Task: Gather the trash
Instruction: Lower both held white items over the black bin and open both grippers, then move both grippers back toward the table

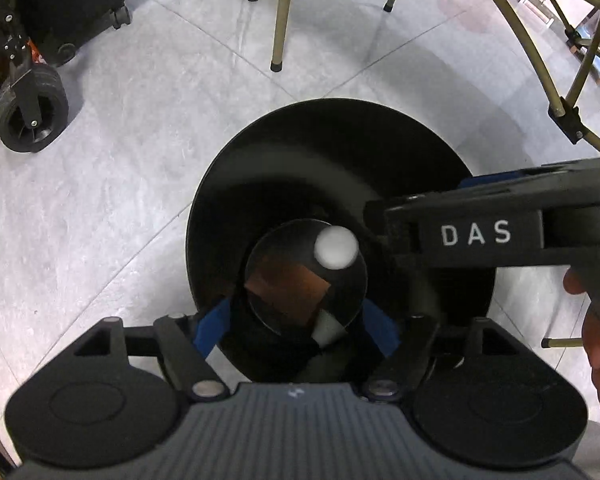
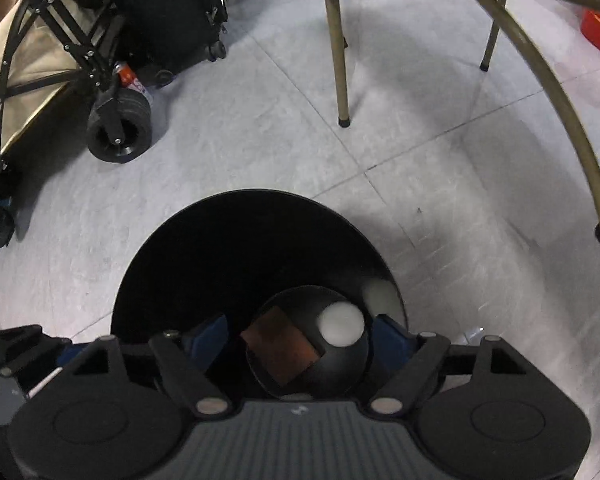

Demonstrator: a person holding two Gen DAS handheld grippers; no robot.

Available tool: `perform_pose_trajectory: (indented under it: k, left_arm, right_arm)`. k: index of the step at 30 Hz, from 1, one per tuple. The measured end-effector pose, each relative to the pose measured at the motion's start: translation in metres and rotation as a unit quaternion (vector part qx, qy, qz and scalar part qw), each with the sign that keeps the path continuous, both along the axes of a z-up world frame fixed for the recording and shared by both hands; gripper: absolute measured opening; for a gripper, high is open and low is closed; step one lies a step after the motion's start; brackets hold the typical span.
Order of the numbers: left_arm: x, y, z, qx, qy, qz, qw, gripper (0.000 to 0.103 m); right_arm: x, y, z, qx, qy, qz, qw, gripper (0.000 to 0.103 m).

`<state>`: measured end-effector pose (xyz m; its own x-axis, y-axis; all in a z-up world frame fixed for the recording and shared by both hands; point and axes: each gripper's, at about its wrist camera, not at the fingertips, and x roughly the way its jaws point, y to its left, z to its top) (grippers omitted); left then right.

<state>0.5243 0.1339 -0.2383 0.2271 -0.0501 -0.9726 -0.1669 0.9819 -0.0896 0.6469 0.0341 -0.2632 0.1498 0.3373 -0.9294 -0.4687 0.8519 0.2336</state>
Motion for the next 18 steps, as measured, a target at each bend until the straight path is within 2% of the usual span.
perform_pose_trajectory:
  k: [9,11,13,15,17,18]
  left_arm:
    - [-0.003,-0.010,0.011,0.000,-0.015,0.008,0.9999,0.080]
    - [-0.015,-0.013,0.023,0.017,-0.030,0.018,0.9993,0.080]
    - [-0.032,-0.017,0.043,0.023,-0.067,0.017,0.9973,0.080]
    - [-0.060,-0.024,0.074,0.025,-0.123,0.012,0.9920,0.080]
    - [-0.090,-0.034,0.106,0.040,-0.185,0.011,0.9819,0.080]
    - [-0.108,-0.041,0.124,0.047,-0.223,0.006,0.9736,0.082]
  right_arm:
    - [0.005,0.000,0.016,0.003,-0.028,0.007,1.000,0.080]
    - [0.004,-0.005,0.025,0.004,-0.039,0.003,0.999,0.080]
    - [-0.002,-0.014,0.043,0.017,-0.058,-0.004,0.998,0.079]
    - [-0.019,-0.029,0.073,0.037,-0.094,-0.002,0.995,0.079]
    - [-0.043,-0.049,0.109,0.072,-0.135,-0.003,0.988,0.079]
    - [-0.056,-0.062,0.128,0.093,-0.155,-0.008,0.983,0.079]
